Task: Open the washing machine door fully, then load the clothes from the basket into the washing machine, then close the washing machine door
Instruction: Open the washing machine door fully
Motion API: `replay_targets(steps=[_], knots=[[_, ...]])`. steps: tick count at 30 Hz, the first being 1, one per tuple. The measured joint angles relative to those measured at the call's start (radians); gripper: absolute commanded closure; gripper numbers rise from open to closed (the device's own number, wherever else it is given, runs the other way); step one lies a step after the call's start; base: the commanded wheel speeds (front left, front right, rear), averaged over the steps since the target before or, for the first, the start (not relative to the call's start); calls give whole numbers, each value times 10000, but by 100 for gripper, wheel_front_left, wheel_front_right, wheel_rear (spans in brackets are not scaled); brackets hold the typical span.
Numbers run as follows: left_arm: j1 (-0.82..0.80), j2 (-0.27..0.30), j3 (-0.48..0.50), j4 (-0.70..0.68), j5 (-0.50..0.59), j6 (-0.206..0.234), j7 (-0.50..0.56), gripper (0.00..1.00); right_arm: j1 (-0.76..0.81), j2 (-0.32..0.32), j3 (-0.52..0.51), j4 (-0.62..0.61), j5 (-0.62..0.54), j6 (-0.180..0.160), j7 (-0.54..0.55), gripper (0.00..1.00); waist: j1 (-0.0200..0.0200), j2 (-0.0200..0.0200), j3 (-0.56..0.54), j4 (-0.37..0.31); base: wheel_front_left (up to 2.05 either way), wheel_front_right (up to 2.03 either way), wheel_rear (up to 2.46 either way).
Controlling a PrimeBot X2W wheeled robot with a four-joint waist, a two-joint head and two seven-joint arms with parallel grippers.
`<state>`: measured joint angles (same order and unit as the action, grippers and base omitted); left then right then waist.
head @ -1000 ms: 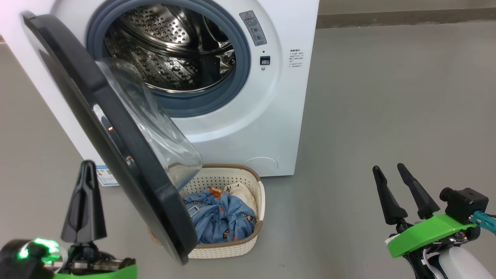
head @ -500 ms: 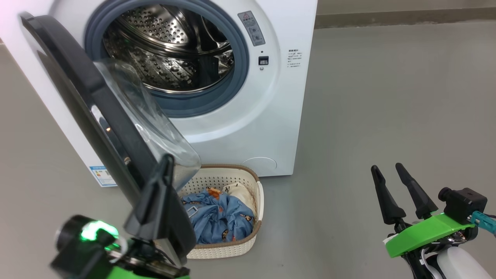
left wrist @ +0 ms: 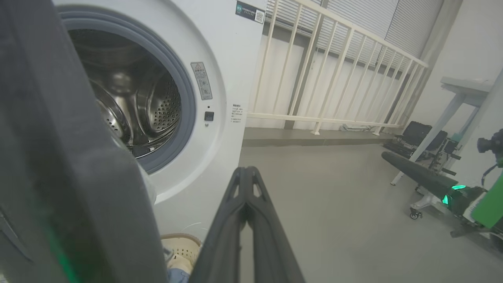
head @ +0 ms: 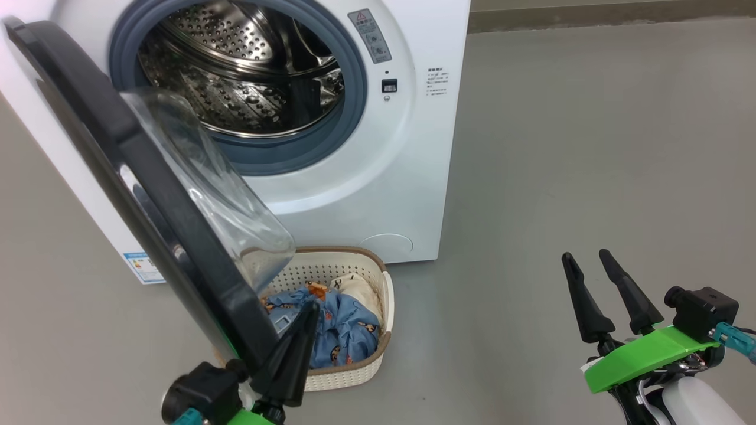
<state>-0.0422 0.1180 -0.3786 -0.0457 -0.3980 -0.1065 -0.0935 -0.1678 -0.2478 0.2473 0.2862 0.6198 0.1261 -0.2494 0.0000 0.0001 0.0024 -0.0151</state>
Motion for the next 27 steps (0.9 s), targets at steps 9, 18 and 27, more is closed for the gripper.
replay_targets(steps=[9, 18, 27], knots=[[-242, -48, 35, 1620, -337, -82, -424, 100, -1, -6, 15, 81, 0, 0, -2, 0, 0, 0, 26, -157, 0, 0, 0], [-471, -119, 393, 2349, -627, -73, -838, 100, -3, -19, 35, 176, -2, 0, -2, 0, 0, 0, 15, -109, 0, 0, 0], [-456, -58, 545, 2533, -752, -19, -917, 100, -5, -58, 73, 267, 0, 0, -2, 0, 0, 0, -26, 93, 0, 0, 0]])
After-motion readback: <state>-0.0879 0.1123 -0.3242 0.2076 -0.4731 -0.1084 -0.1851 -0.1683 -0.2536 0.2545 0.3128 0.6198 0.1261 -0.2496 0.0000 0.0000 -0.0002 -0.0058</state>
